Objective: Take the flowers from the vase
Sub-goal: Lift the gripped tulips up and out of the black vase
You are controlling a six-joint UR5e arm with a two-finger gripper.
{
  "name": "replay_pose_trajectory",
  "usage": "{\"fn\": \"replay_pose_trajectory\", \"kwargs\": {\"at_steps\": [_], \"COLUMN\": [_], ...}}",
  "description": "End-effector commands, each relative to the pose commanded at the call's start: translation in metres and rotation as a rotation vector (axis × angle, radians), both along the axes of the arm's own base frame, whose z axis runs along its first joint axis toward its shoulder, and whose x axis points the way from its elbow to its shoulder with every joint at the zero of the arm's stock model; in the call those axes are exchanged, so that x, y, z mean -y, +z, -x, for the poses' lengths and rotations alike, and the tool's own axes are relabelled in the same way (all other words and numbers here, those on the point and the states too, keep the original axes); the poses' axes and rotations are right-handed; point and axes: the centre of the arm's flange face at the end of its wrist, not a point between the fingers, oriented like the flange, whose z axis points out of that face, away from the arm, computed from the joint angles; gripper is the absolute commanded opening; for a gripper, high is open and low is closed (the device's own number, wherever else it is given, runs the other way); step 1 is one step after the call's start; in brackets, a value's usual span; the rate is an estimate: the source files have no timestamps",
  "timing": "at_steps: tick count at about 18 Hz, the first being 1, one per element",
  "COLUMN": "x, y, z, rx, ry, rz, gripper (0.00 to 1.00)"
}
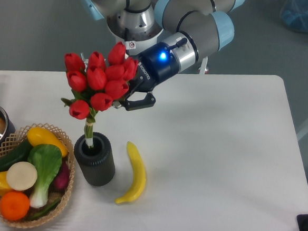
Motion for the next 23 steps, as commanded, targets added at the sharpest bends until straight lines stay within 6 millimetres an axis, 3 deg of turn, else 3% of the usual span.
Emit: {"fn": "replay_pose_trajectory", "kwargs": {"at_steps": [3, 9, 14, 18, 23], "x": [0.002, 0.017, 0.018, 0.024, 0.028], "y": [0.001, 0.013, 0.028, 0.024, 0.017], "z": [0.002, 0.028, 0.044, 0.064, 0.074], "rx": [0.008, -0.012, -0.045, -0.043, -0.039], "ry": [0.002, 0.052, 0.067, 0.098, 0.114], "rz": [-0.011, -0.024, -0.036, -0.021, -0.011], "gripper": [0.49, 0.49, 0.49, 0.49, 0.49]}}
